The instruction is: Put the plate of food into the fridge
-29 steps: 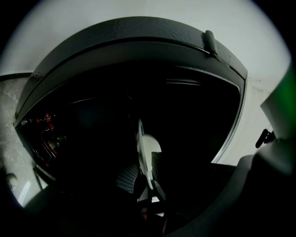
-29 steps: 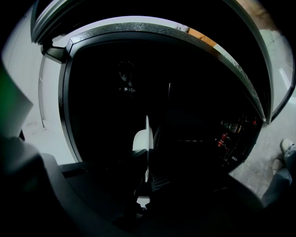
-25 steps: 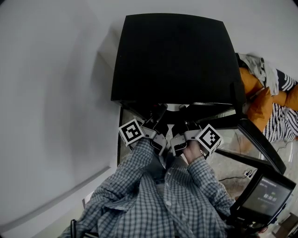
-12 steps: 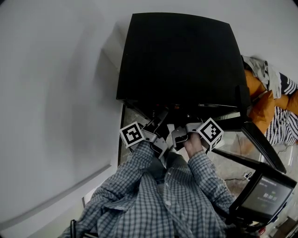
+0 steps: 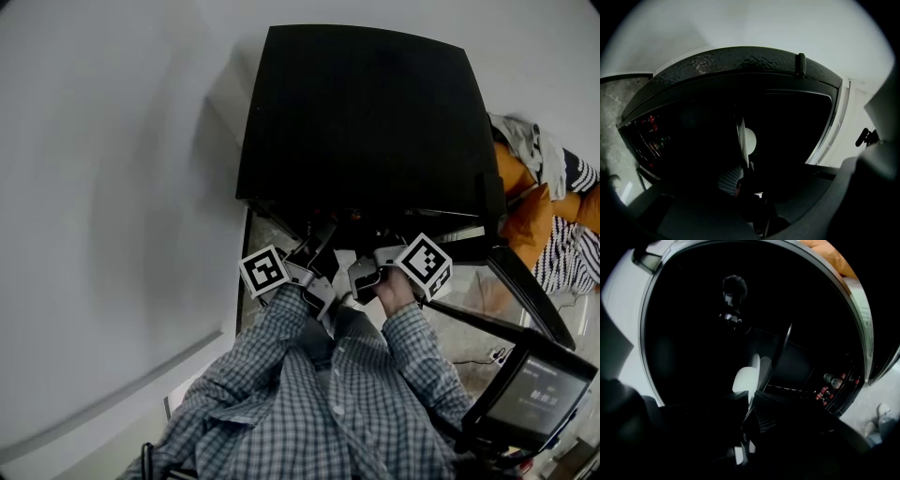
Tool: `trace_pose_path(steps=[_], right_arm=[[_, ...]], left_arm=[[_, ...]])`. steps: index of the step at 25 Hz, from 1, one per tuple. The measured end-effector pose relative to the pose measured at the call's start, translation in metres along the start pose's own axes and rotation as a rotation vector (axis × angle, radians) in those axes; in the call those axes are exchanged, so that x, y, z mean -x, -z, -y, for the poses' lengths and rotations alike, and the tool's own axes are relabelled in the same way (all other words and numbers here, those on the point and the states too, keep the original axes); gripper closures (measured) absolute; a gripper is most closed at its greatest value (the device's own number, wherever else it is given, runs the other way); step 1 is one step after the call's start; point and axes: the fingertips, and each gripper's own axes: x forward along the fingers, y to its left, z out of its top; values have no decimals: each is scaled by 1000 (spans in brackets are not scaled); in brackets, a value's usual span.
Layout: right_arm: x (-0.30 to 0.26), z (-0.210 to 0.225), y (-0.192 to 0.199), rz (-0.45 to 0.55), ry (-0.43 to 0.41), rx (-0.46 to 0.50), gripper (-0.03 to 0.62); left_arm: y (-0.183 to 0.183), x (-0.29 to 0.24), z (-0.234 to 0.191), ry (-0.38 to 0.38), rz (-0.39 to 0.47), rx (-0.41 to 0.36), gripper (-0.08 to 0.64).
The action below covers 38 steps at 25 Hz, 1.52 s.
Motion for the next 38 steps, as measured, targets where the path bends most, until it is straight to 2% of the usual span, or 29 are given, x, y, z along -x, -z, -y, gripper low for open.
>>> trace_pose_path(steps=[10, 17, 21, 24, 26, 29, 32, 38], right_arm=[[5, 0, 5, -59, -20, 106, 530], [24, 6, 4, -78, -11, 174, 531], [34, 11, 14, -122, -1, 215, 531], [41, 11, 27, -172, -9, 274, 531], [45, 8, 33, -201, -8, 345, 535], [50, 1, 42, -238, -9, 468, 586], [55, -4, 48, -263, -23, 569, 586], [59, -13, 53, -272, -24, 761, 586]], left_arm=[[0, 1, -2, -5, 0, -9, 485], [1, 4, -3, -29, -11, -62, 486], [-1, 16, -5, -80, -45, -201, 488], [-3, 28, -4, -124, -53, -277, 512], [-4, 33, -2, -150, -63, -335, 548], [-2, 36, 5, -170, -105, -432, 554], [5, 34, 14, -181, -161, -549, 554], [14, 27, 29, -187, -216, -752, 554]])
